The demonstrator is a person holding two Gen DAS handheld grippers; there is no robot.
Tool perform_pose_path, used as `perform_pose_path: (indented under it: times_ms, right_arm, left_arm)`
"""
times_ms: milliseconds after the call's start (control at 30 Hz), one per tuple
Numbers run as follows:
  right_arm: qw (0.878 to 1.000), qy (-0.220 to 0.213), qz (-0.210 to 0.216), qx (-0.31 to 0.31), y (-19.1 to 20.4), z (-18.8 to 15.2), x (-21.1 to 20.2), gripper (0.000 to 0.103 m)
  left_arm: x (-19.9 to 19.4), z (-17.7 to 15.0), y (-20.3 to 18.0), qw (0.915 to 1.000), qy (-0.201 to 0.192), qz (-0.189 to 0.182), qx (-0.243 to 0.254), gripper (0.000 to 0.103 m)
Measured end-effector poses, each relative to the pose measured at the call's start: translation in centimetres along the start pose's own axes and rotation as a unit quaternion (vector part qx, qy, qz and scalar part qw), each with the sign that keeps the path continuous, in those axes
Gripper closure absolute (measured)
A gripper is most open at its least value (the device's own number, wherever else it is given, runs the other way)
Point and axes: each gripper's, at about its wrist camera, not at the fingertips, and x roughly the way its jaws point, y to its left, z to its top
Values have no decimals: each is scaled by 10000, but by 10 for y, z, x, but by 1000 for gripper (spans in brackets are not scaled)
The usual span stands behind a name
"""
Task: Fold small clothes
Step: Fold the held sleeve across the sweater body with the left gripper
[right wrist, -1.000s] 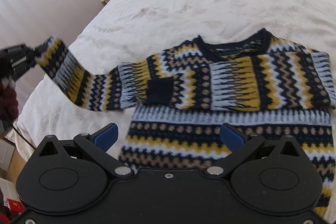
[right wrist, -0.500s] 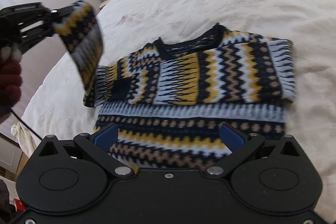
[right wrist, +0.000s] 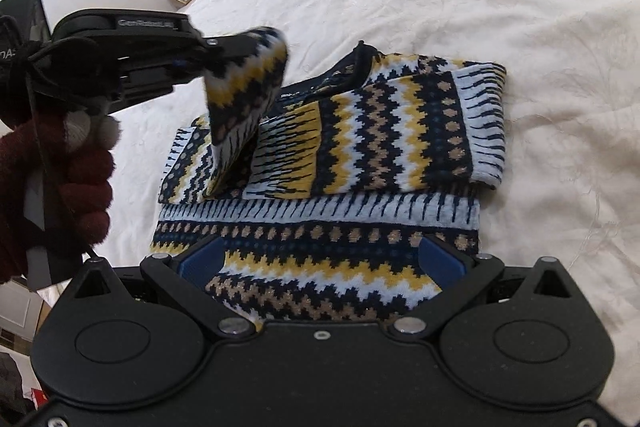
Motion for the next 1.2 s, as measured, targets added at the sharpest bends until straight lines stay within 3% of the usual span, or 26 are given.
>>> perform_pose_path:
  times_ms: [100, 233, 400, 500, 633, 733, 867, 1000, 1200]
  right_arm:
    - [10000, 32, -76, 18, 1, 0, 5, 0]
    - [9997, 56, -210, 120, 2, 1, 11, 0]
    - [9988, 67, -473, 143, 2, 7, 21, 0]
    - [9981, 60, -608, 102, 2, 14, 26, 0]
    - [9972, 7, -750, -25, 5, 31, 35, 0]
    - [9964, 4, -809, -256, 12, 46, 46, 0]
    - [9915, 132, -1022, -794, 28, 65, 75, 0]
    - [9836, 414, -1250, -1229, 40, 77, 109, 0]
    - [9782, 702, -1393, -1374, 32, 84, 138, 0]
  left_arm:
    - [6, 2, -2, 9994, 120, -301, 109, 45]
    - [6, 1, -6, 9954, 374, -832, 282, 19]
    - [-6, 2, 3, 9923, 311, -1123, 409, 13]
    - [-9, 1, 13, 9952, 292, -833, 412, 13]
    - [-8, -8, 51, 9985, 431, 74, 337, 13]
    - [-2, -17, 87, 9948, 682, 752, 76, 13]
    - [5, -30, 130, 9855, 976, 1337, -364, 13]
    - [13, -40, 151, 9781, 1207, 1561, -660, 13]
    - [29, -44, 152, 9761, 1371, 1635, -407, 11]
